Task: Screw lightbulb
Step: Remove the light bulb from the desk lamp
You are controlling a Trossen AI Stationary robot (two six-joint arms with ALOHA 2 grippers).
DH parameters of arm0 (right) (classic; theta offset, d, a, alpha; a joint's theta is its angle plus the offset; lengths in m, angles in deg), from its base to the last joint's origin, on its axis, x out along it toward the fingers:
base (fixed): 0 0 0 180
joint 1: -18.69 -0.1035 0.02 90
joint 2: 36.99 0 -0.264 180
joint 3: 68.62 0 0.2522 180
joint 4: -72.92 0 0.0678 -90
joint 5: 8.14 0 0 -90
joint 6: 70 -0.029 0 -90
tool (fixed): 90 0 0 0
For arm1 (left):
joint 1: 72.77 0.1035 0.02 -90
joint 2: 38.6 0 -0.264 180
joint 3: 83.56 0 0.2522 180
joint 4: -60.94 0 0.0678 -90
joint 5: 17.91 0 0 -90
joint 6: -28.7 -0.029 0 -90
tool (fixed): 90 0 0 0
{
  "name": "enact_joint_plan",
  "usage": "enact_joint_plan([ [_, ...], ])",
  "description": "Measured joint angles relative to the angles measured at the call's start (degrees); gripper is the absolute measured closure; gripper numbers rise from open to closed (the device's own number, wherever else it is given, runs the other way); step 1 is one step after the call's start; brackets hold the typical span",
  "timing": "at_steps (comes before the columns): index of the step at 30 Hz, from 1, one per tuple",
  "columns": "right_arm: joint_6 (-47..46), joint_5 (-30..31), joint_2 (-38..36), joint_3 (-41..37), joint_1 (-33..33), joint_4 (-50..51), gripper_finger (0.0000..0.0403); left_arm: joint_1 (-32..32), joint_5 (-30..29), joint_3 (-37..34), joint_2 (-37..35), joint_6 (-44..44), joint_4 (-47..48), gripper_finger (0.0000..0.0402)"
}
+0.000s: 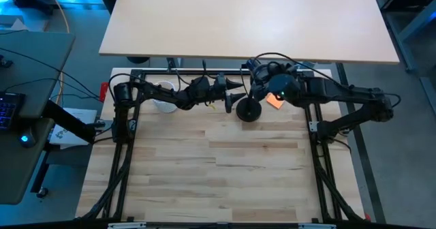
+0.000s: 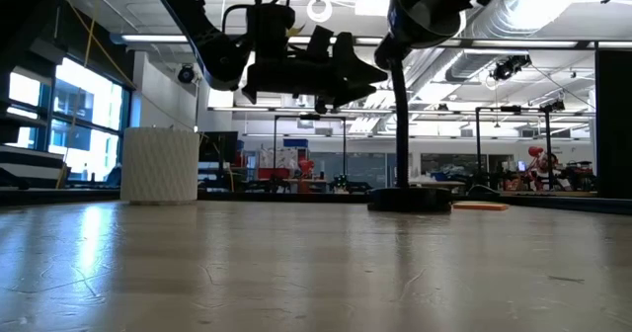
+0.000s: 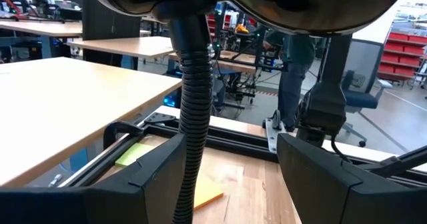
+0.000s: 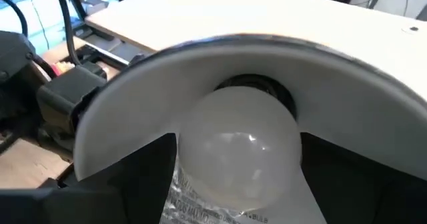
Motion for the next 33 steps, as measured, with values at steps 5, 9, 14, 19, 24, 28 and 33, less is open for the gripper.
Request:
enact_joint_plan([
  [5,9.44,-1.47,0.04,-0.02,0.86,0.0,0.0096,-0.02,0.02,0.0,0.0,-0.01,0.0,0.0173],
  [9,18.55,-1.54,0.04,-0.02,0.84,-0.05,0.0096,0.0,0.02,0.0,0.0,-0.03,0.02,0.0173],
  [14,42.77,0.84,0.04,-0.02,0.2,0.37,0.0096,-0.01,0.02,0.0,0.0,-0.01,0.02,0.0173],
  [19,74.35,4.8,0.04,-0.02,-1.65,1.57,0.0096,0.0,0.02,0.0,0.0,0.0,0.02,0.0173],
  [24,93.19,14.5,0.68,-0.02,-4.28,2.0,0.0096,-0.02,0.02,0.0,0.0,0.0,0.19,0.0173],
  [28,88.54,15.98,0.7,-0.04,-6.89,0.46,0.0096,0.0,0.02,0.0,0.0,-0.01,0.56,0.0173],
  [33,75.43,13.65,0.67,-0.04,-10.73,0.33,0.0096,-0.02,0.02,0.0,0.0,-0.01,1.01,0.0173],
])
